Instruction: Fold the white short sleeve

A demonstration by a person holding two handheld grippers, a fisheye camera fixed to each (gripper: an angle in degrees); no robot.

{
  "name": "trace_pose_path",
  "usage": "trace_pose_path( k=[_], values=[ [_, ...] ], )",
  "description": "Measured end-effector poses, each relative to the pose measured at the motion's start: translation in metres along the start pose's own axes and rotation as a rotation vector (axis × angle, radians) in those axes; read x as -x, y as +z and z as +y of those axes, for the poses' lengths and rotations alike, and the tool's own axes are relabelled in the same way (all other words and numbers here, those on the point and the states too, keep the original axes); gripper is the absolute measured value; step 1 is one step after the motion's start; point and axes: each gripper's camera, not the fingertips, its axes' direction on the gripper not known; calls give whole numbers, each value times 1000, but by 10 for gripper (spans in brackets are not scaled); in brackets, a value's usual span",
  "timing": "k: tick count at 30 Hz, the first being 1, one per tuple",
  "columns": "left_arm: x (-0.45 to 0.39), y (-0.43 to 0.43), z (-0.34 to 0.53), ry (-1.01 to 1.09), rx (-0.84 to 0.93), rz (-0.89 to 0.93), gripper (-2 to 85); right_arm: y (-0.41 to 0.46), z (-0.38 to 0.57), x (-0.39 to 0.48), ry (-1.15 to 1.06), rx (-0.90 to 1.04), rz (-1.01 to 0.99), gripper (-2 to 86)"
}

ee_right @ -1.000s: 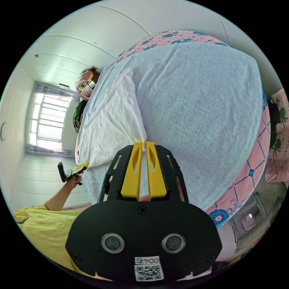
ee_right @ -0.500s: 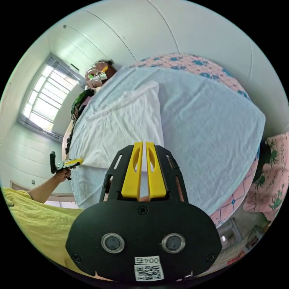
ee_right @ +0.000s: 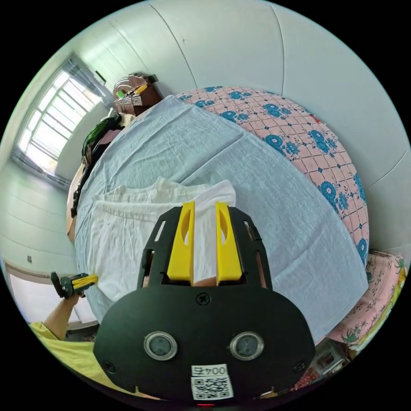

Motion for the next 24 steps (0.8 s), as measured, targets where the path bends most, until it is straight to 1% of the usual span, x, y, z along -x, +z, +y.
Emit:
trace_pose_path(
  k=[3,6,9,11,12,14,18,21,22,24],
  values=[
    [0,1,0,-9,4,-1,1,26,-35,-2,23,46,61,97],
    [1,1,0,-16,6,0,1,52,-56,10,-37,124,97,99],
    [3,2,0,-23,4,3,1,73,-63,26,-90,178,176,94],
    [5,3,1,-33,0,11,1,89,-65,30,-113,203,232,32],
    [6,3,2,-36,-1,14,1,90,-67,29,-107,191,247,24],
    [8,3,1,-41,1,19,1,85,-77,17,-41,149,211,3],
    [11,4,0,-36,10,20,1,75,-96,-10,81,72,109,2],
    [14,4,0,-37,15,26,1,83,-108,-28,90,156,31,34],
    [15,4,0,-39,13,27,1,83,-108,-31,74,204,-4,65],
    [17,5,2,-46,6,29,1,79,-103,-32,44,223,-1,73]
  ],
)
